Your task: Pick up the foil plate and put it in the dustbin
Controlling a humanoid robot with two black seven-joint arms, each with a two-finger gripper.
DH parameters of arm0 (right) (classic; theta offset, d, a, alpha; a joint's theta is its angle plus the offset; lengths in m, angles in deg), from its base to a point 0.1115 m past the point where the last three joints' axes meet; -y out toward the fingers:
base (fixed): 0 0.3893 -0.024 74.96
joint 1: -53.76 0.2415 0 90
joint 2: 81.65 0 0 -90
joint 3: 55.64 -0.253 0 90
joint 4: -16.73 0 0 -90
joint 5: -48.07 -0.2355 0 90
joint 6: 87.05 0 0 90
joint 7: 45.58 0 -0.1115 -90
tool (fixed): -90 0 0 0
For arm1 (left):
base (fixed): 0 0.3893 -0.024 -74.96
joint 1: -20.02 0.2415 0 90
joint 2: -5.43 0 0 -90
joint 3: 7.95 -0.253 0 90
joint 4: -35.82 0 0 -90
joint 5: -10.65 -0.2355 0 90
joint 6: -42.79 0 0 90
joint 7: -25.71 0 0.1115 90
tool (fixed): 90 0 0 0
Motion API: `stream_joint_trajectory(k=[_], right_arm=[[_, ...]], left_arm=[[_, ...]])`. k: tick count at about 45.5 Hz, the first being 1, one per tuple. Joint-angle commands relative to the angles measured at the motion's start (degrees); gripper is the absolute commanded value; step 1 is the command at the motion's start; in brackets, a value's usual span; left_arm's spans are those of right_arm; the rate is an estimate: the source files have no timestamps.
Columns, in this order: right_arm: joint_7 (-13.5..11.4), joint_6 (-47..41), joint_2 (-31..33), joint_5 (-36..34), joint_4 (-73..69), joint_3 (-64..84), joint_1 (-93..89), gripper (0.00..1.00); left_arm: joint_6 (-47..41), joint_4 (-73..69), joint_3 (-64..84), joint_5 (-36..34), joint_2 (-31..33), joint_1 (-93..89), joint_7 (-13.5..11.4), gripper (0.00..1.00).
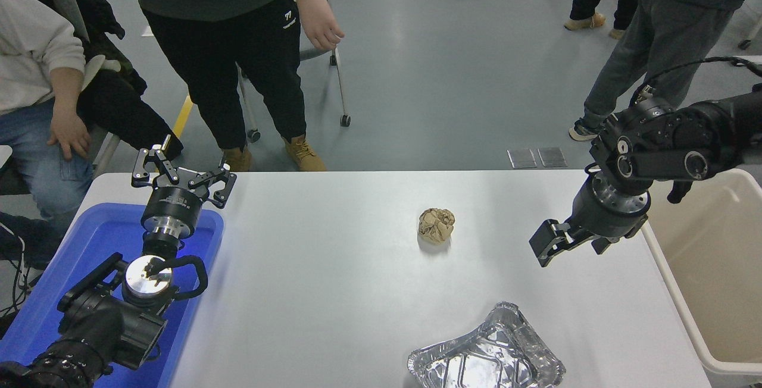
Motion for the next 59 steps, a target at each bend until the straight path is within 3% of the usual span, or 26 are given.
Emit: stream_joint_trajectory(k=[1,44,59], right_arm=[[0.0,1.1,-1.5,3.1,-1.4,-2.9,-4.0,1.00],[0.4,10.6,2.3,11.3,9.4,-12.8,-27.8,0.97],[1.7,12.8,2.5,15.1,11.4,-13.3,-31.6,0.84]], left_arm=[[0.1,0.0,0.0,0.0,-0.1,0.0,0.0,0.99],[0.0,0.0,0.0,0.0,0.0,-0.1,0.0,0.99],[0.1,0.0,0.0,0.0,0.0,0.0,0.0,0.99]])
